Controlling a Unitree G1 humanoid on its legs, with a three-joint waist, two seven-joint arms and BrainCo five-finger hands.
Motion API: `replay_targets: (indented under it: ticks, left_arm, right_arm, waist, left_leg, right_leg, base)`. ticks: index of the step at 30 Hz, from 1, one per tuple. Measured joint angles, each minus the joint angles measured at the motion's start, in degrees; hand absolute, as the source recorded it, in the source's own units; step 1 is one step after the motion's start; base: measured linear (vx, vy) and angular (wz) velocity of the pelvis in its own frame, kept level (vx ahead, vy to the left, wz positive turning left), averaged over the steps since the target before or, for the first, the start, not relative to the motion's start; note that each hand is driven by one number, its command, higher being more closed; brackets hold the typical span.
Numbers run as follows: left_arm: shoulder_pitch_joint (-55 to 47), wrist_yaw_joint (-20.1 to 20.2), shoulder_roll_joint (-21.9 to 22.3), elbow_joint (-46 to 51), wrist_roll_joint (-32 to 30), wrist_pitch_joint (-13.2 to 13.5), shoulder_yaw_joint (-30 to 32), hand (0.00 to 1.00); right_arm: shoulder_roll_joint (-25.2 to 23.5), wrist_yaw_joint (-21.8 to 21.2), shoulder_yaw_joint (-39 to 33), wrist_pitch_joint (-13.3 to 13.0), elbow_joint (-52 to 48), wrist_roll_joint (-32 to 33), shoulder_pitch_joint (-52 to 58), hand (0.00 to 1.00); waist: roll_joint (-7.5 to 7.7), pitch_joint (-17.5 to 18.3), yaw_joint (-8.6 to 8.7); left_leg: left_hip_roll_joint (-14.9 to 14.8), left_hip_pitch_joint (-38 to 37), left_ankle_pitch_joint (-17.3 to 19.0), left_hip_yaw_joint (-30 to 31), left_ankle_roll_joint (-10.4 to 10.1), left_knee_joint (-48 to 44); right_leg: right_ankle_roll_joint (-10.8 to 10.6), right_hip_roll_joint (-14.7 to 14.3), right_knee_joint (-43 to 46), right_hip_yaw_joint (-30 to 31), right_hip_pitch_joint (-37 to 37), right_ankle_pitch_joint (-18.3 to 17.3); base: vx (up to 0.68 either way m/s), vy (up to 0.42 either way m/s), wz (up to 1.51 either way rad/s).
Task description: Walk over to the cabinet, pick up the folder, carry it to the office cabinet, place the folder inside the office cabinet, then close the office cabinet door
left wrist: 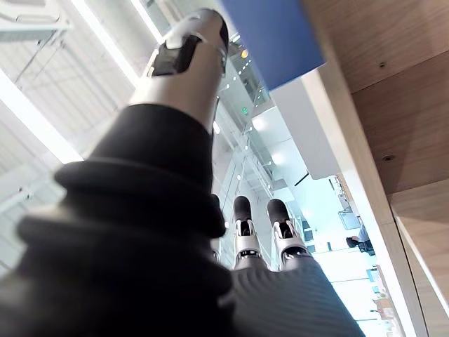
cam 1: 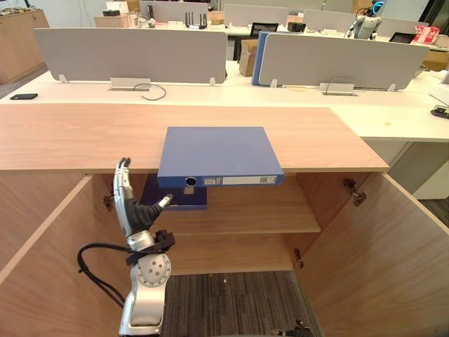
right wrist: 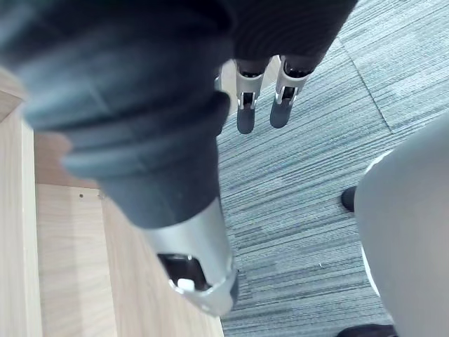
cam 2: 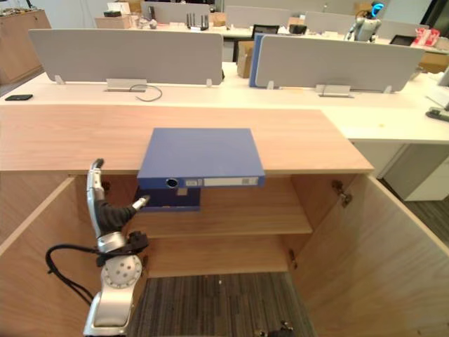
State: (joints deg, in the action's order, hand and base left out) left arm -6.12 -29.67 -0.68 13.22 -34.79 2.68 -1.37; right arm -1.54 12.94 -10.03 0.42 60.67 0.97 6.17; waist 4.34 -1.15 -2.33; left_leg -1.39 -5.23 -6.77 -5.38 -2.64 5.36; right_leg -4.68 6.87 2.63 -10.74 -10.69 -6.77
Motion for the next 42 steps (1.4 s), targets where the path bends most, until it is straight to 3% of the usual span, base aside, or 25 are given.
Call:
replay_targets:
  ticks: [10,27,33,42]
  left_arm:
    - [7.68,2.84,-6.40,-12.69,-5.58,-1.94,-3.34,0.00]
    - [14.44,3.92,-11.61,-17.46,-12.99,-4.00,-5.70,0.00]
    - [16.27,3.47,-13.24,-18.94,-14.50,-4.79,-5.62,0.00]
    - [16.27,-0.95,-11.87,-18.96,-15.48,-7.41,-3.53,0.00]
  right_arm:
    - [0.91,-0.52,0.01,0.61,1.55,-0.53,-1.95,0.00]
    - [3.66,-1.53,-0.11,0.84,2.62,-2.44,-3.15,0.00]
    - [3.61,-1.53,-1.31,0.85,2.65,-2.45,-3.18,0.00]
    - [3.69,-1.45,-2.19,0.86,2.70,-2.56,-3.13,0.00]
  waist:
    - [-0.53,-0.55,1.87]
    - [-1.36,-1.19,3.39]
    - [-1.55,-1.27,3.90]
    - [-1.76,-1.48,3.97]
  left_leg:
    - [-0.22,-0.26,0.28,-0.05,-0.37,0.01]
    - [-0.33,-0.89,1.01,-1.03,-0.87,-0.01]
    - [-0.50,-1.01,1.19,-1.11,-1.04,-0.01]
    - [-0.64,-1.06,1.43,-1.25,-1.23,-0.02]
  right_leg:
    - [0.49,-0.32,-0.71,0.14,-0.24,-0.20]
    - [1.13,-0.59,-2.03,0.87,-1.17,-0.08]
    - [1.37,-0.75,-2.07,1.01,-1.22,-0.20]
    - [1.72,-0.92,-2.21,1.10,-1.33,-0.41]
  base:
    - [0.00,0.000,0.00]
    - [0.00,0.002,-0.01]
    - [0.00,0.002,-0.01]
    - [0.00,0.000,0.00]
